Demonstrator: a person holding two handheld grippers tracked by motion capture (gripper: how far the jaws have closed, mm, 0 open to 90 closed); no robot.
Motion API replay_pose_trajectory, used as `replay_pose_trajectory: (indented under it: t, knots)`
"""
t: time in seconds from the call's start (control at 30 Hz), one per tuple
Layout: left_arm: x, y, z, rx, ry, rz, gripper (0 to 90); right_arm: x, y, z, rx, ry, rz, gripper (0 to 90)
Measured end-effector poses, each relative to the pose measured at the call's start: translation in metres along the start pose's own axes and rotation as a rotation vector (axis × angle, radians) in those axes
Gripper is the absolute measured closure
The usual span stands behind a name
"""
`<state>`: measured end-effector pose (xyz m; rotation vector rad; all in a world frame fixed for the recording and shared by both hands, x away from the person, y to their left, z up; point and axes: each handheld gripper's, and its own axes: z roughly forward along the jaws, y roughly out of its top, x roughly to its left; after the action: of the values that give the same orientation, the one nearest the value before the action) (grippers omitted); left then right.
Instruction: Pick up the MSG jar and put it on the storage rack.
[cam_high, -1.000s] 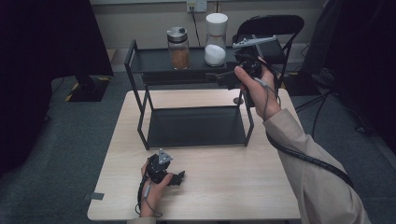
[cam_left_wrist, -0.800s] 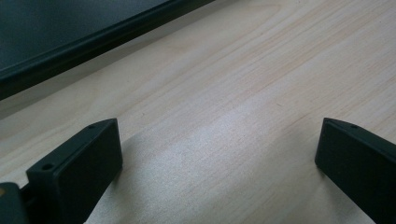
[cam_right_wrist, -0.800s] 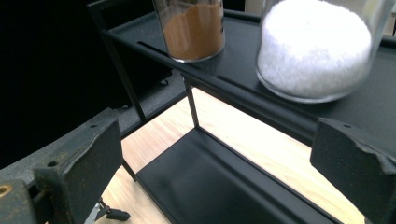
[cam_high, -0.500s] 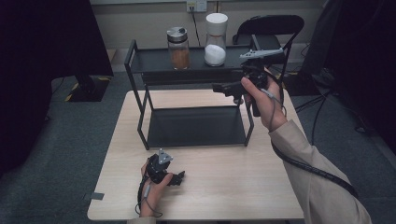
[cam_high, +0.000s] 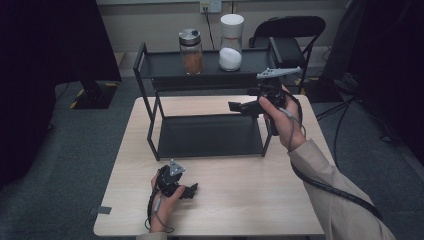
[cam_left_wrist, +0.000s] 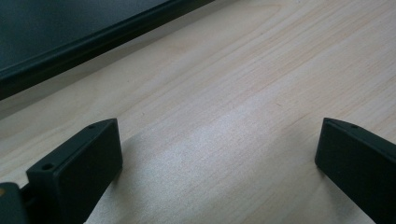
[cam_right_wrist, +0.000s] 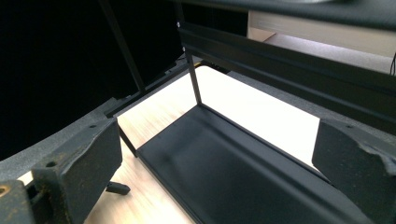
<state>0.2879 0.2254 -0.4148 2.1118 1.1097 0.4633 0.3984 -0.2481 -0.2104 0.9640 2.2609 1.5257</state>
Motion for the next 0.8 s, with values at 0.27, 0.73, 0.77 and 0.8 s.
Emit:
replay_pose_trajectory:
  t: [0.27,0.73,0.77,0.8]
  knots:
    - [0.000,0.000,0.000,0.000,0.000,0.000,0.0,-0.003,-0.014,0.008,0.004,0.005,-0.005,0.3]
    - [0.000,0.000,0.000,0.001,0.000,0.000,0.0,-0.006,-0.036,0.020,0.017,0.010,0.001,0.4]
    - [0.000,0.000,0.000,0.002,-0.001,-0.001,0.0,-0.006,-0.036,0.021,0.019,0.012,0.002,0.5]
    - [0.000,0.000,0.000,0.000,0.000,-0.001,0.0,-0.006,-0.037,0.022,0.022,0.010,0.002,0.5]
